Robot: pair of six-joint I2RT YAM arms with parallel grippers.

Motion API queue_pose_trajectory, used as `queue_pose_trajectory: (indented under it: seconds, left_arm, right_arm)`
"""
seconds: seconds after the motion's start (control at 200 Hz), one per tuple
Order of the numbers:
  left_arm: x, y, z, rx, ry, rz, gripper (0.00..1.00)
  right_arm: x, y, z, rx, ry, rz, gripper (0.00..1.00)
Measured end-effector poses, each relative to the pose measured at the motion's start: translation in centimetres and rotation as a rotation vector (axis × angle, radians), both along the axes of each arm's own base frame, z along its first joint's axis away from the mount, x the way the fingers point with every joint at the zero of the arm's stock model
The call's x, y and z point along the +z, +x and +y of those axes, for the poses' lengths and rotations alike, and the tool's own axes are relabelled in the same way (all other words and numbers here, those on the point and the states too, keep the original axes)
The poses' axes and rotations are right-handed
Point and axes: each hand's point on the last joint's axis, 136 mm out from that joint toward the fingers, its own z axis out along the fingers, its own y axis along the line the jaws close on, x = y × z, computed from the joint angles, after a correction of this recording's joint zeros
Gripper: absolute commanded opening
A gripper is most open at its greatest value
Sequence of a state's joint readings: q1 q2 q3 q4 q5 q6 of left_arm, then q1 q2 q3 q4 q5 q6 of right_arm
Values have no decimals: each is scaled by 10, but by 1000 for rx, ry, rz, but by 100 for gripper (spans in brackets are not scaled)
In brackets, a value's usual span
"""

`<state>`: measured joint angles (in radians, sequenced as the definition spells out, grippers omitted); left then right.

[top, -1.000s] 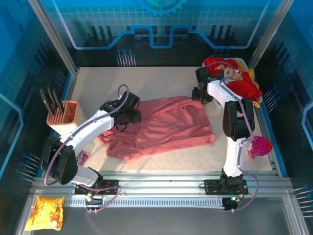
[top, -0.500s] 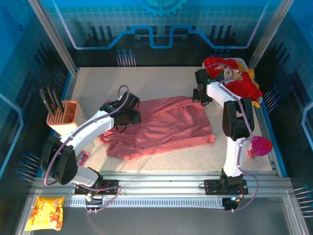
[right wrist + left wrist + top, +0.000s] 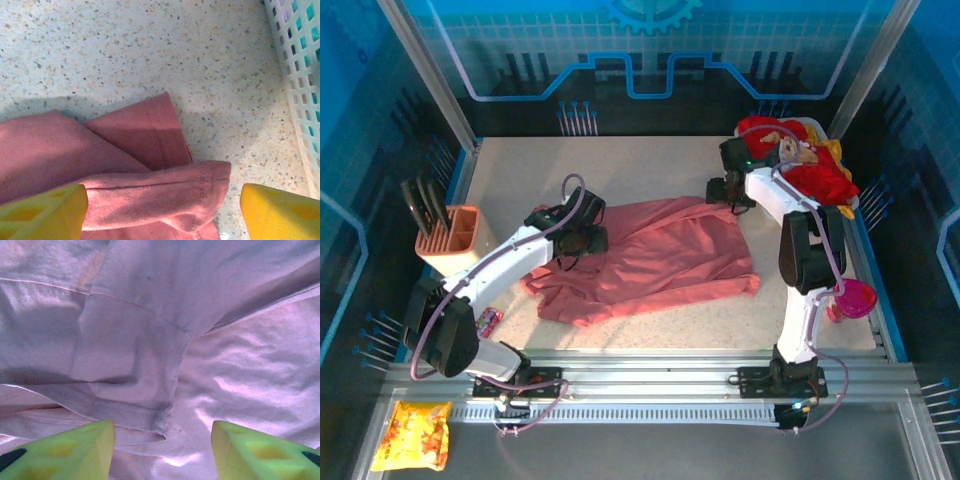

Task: Fold and stack the t-shirts

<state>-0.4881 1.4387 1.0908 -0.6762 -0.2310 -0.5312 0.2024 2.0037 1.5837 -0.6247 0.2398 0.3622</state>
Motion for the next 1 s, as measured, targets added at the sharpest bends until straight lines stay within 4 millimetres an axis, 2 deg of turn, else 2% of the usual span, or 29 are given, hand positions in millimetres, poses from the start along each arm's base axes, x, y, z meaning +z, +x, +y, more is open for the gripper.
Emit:
queue_pose_trajectory:
  seconds: [0.125,0.315,0.535,0.625,0.69,0.8,0.885,1.0]
  left_arm:
    - [0,0,0,-6,3,0,54]
    - [0,0,0,-7,2,1,54]
    - [0,0,0,-7,0,2,53]
    - [0,0,0,-7,1,2,53]
    - [0,0,0,-7,1,2,53]
    - [0,0,0,-7,1,2,53]
    - [-1,-1,-1,-9,-2,3,52]
    - [-1,-1,-1,-11,-4,5,52]
  right_arm:
    - [-5,4,7,27,27,6,79]
    - [-26,8,22,98,69,50,78]
    - [-30,4,43,198,102,67,55]
    - [-33,0,47,217,105,75,54]
    - [-38,-9,48,228,104,90,55]
    - [-53,-40,44,234,95,152,56]
    - [-62,-62,38,225,90,196,56]
    - [-67,-82,27,200,80,227,58]
